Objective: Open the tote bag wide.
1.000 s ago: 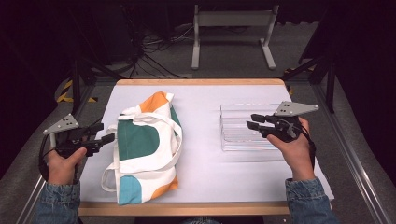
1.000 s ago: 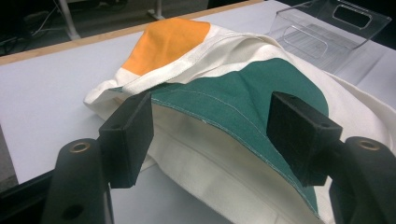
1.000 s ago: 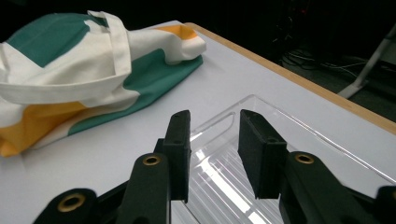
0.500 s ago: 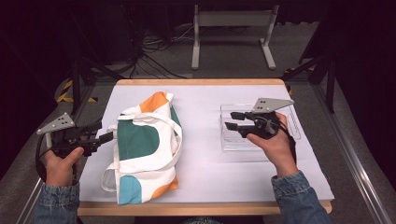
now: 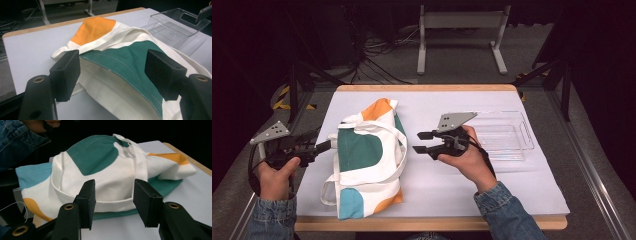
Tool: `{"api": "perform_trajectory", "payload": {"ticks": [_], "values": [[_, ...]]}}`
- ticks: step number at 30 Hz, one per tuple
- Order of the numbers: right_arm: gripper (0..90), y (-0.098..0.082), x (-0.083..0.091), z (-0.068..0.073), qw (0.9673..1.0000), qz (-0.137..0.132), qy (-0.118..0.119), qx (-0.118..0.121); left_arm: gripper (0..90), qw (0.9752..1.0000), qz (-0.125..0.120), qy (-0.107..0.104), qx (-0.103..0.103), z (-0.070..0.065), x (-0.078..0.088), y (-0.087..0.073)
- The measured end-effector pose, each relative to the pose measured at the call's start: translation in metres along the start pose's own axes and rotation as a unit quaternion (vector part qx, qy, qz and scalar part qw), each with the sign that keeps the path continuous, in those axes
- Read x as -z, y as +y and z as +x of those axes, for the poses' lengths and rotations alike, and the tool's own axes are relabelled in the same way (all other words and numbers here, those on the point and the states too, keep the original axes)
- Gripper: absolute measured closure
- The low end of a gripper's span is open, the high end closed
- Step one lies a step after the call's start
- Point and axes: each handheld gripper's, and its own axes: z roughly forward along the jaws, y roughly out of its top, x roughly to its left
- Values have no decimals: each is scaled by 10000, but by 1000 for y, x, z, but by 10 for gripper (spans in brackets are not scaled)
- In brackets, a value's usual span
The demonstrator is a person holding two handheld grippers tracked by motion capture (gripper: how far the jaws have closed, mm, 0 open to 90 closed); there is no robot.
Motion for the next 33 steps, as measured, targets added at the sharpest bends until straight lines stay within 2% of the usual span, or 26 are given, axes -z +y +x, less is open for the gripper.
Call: {"api": "perform_trajectory", "payload": {"ticks": [5, 12, 20, 24, 27, 33], "values": [[525, 4, -17, 11, 9996, 89, 241, 127, 292, 10000, 34, 15, -8, 0, -2, 0], [544, 8, -34, 20, 9982, 137, 559, 165, 280, 9999, 64, 77, -15, -1, -4, 0], [544, 12, -54, 34, 9959, 219, 818, 315, 278, 9999, 66, 77, -28, 0, -4, 0], [545, 12, -64, 42, 9942, 293, 955, 388, 277, 10000, 64, 70, 6, 0, -3, 0], [574, 10, -72, 47, 9912, 378, 1220, 334, 277, 10000, 67, 64, -24, 0, -4, 0], [572, 5, -84, 54, 9887, 430, 1385, 381, 276, 9999, 94, 44, -17, -2, -5, 0]]}}
